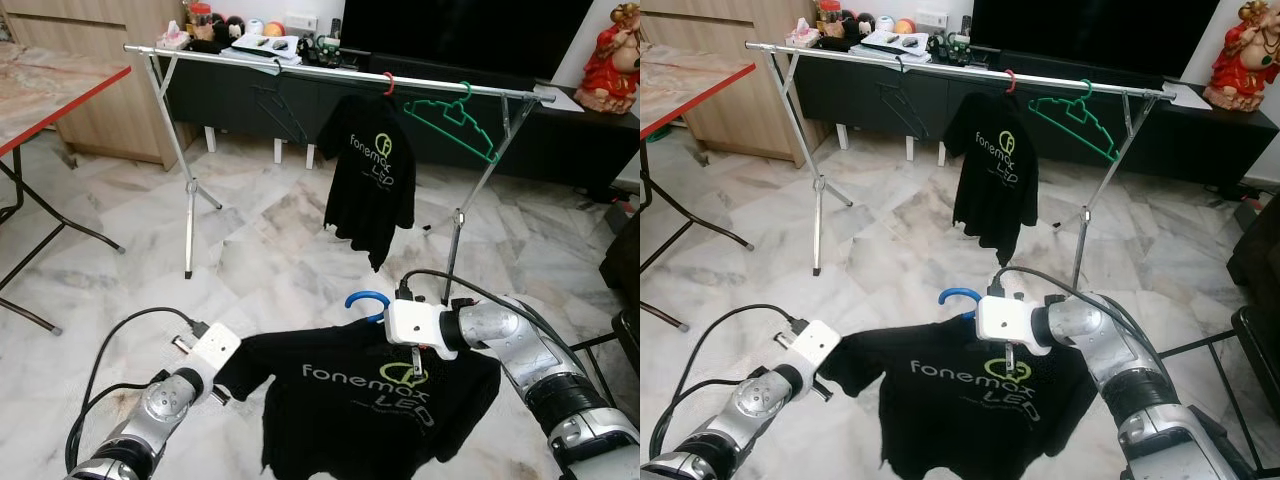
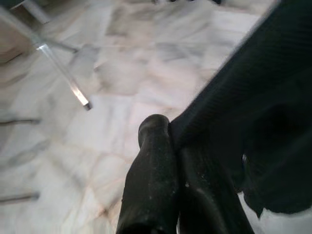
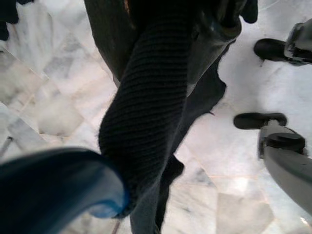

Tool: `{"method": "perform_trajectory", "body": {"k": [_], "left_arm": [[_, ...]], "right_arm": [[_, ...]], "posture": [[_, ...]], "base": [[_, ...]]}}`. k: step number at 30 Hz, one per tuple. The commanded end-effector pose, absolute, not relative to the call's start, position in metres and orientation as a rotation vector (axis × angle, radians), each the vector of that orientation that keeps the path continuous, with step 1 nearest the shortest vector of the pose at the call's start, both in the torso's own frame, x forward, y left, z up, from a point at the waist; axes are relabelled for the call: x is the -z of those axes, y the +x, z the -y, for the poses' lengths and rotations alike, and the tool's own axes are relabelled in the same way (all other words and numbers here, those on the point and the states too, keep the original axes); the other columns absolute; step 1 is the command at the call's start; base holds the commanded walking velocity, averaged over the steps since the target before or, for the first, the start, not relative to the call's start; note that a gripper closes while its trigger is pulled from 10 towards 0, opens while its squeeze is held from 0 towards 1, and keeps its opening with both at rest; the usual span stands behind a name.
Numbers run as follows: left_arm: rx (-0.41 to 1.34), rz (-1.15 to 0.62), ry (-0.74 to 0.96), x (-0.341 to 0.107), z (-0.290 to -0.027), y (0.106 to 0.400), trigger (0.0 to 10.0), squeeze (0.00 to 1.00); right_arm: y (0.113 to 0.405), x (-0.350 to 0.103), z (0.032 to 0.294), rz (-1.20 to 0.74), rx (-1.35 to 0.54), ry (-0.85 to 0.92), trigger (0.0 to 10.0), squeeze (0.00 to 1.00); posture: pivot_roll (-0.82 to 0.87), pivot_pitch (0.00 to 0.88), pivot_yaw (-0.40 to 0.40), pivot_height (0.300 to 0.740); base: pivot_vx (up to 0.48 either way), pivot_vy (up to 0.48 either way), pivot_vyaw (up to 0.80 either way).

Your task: Hang hanger

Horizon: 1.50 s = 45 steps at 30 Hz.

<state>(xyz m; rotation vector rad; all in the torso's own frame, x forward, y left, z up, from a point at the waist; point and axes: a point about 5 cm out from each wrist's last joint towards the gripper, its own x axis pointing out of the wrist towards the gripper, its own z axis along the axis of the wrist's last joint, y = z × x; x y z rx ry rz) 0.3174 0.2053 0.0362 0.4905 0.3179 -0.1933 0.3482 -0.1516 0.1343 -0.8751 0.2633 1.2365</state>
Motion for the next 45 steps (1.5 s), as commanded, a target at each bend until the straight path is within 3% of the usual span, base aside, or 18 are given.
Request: {"method": "perform_trajectory", "body": {"k": [1,7,10,14,19,31,32,36,38,39,42,43,44,45], "left_arm": [[-0.004,-0.401,0.431,-0.03,-0.236,0.309,0.0,0.0],[-0.201,-0.47,0.369,-0.023,-0.255,0.299,0.0,0.0],[-0.198,-0.518,0.379,-0.017,-0.255,0.295,0.0,0.0],[-0.066,-0.61,0.343,-0.001,-0.241,0.287,0.0,0.0],[0.104,-0.656,0.401,0.01,-0.224,0.28,0.0,0.0],[0.467,-0.604,0.446,0.002,-0.192,0.289,0.0,0.0],[0.467,-0.604,0.446,0.002,-0.192,0.289,0.0,0.0],[0.54,-0.525,0.359,-0.009,-0.184,0.295,0.0,0.0],[0.54,-0.494,0.398,-0.013,-0.185,0.297,2.1,0.0],[0.533,-0.487,0.404,-0.013,-0.186,0.297,10.0,0.0],[0.52,-0.479,0.397,-0.014,-0.187,0.298,10.0,0.0],[0.529,-0.474,0.403,-0.015,-0.188,0.297,10.0,0.92],[0.534,-0.473,0.405,-0.015,-0.189,0.297,10.0,0.92],[0.539,-0.472,0.409,-0.015,-0.189,0.296,10.0,1.0]], "right_arm": [[0.355,-0.141,0.171,-0.303,-1.123,-0.921,10.0,0.0],[0.363,-0.134,0.185,-0.389,-0.928,-0.951,10.0,0.0],[0.371,-0.137,0.187,-0.374,-0.792,-0.897,10.0,0.0],[0.38,-0.145,0.183,-0.292,-0.62,-0.677,10.0,0.0],[0.379,-0.141,0.177,-0.265,-0.562,-0.461,10.0,0.0],[0.384,-0.139,0.189,-0.248,-0.287,-0.367,10.0,0.0],[0.384,-0.139,0.189,-0.248,-0.287,-0.367,10.0,0.0],[0.371,-0.119,0.16,-0.333,-0.603,-0.506,10.0,0.0],[0.37,-0.115,0.16,-0.354,-0.609,-0.526,10.0,0.0],[0.368,-0.113,0.16,-0.368,-0.634,-0.554,10.0,0.0],[0.366,-0.109,0.164,-0.394,-0.674,-0.655,10.0,0.0],[0.366,-0.109,0.169,-0.412,-0.71,-0.742,10.0,0.0],[0.365,-0.108,0.171,-0.421,-0.728,-0.769,10.0,0.0],[0.364,-0.108,0.172,-0.43,-0.752,-0.799,10.0,0.0]], "posture": [[-0.04,0.085,-0.106,0.74],[-0.03,0.08,-0.107,0.74],[-0.03,0.081,-0.106,0.74],[-0.03,0.086,-0.107,0.74],[-0.03,0.093,-0.102,0.74],[-0.03,0.089,-0.098,0.74],[-0.03,0.089,-0.098,0.74],[-0.02,0.091,-0.099,0.74],[-0.02,0.091,-0.1,0.74],[-0.01,0.093,-0.103,0.74],[-0.01,0.093,-0.105,0.74],[-0.02,0.093,-0.108,0.74],[-0.02,0.093,-0.108,0.74],[-0.02,0.093,-0.108,0.74]], "base": [[0.0,0.0,0.0],[0.0,0.0,0.0],[0.0,0.0,0.0],[0.0,0.0,0.0],[0.0,0.0,0.0],[0.0,0.0,0.0],[0.0,0.0,0.0],[0.0,0.0,0.0],[0.0,0.0,0.0],[0.0,0.0,0.0],[0.0,0.0,0.0],[0.0,0.0,0.0],[0.0,0.0,0.0],[0.0,0.0,0.0]]}}
